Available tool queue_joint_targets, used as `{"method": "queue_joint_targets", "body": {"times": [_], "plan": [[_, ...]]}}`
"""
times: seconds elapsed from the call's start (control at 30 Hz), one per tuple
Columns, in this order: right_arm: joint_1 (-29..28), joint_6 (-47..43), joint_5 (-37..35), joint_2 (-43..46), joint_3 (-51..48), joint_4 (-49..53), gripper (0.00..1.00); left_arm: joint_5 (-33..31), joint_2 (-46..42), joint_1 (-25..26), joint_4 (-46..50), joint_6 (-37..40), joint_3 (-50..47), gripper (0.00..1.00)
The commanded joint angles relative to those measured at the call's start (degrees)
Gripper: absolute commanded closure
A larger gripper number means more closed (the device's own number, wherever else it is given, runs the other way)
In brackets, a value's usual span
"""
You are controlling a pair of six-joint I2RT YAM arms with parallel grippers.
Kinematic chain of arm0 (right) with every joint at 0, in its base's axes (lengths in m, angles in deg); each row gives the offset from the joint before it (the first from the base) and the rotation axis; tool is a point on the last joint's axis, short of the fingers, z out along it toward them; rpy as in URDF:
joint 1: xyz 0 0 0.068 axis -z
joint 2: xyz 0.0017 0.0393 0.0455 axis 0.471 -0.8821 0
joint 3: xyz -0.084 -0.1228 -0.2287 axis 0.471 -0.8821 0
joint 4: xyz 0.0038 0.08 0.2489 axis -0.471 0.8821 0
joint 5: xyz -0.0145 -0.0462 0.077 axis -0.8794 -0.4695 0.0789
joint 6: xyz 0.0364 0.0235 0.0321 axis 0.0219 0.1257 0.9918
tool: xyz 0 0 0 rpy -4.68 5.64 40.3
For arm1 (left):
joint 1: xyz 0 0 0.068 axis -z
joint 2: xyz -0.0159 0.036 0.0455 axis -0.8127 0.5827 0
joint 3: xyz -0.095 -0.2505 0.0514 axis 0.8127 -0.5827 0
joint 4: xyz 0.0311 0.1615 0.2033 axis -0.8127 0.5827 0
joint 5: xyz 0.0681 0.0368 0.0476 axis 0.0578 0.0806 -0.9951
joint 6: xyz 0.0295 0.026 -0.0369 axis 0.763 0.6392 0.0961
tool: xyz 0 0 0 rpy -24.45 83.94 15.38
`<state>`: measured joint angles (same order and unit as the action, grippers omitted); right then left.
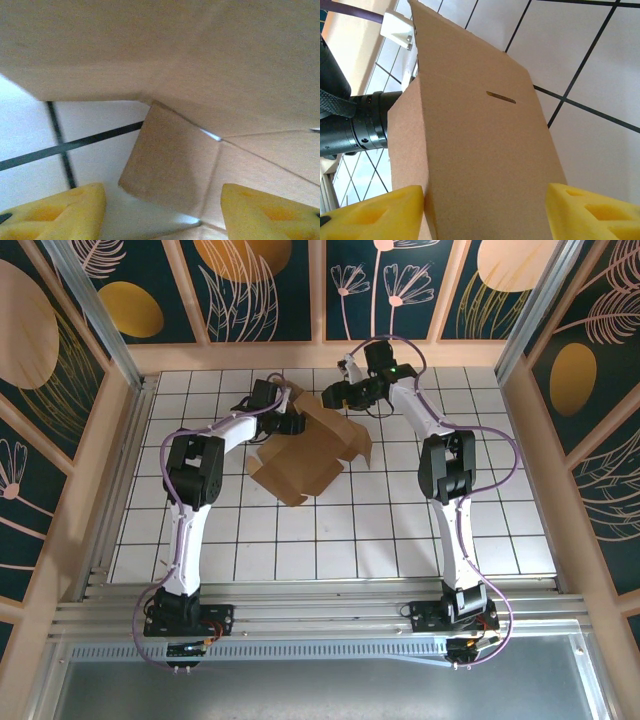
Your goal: Fold the paper box
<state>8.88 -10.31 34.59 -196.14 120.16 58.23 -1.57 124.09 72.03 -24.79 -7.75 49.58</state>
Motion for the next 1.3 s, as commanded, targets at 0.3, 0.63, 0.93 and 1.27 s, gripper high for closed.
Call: {"method": "queue_joint_targets", "body": {"times": [0.3,0.63,0.93,1.27], "plan": [[-0.4,-0.57,-3.09,0.59,0.11,3.17,0.35,12.1,4.73,-1.26,5.89,0.87,5.91,0.43],[-0.4,-0.4,-3.11,0.41,0.21,3.17,0.35,20.34,1.52,-1.3,-3.01,3.88,-0.52,0.6],[-0.38,-0.48,-2.92,0.59,0.38,3.28,0.35,21.05,3.11,-0.89,-11.52,4.38,-0.11,0.59],[1.99,3.63,-3.91,0.65,0.86,0.37,0.29,12.51,2.85,-0.33,-11.33,1.82,1.35,0.7]]}}
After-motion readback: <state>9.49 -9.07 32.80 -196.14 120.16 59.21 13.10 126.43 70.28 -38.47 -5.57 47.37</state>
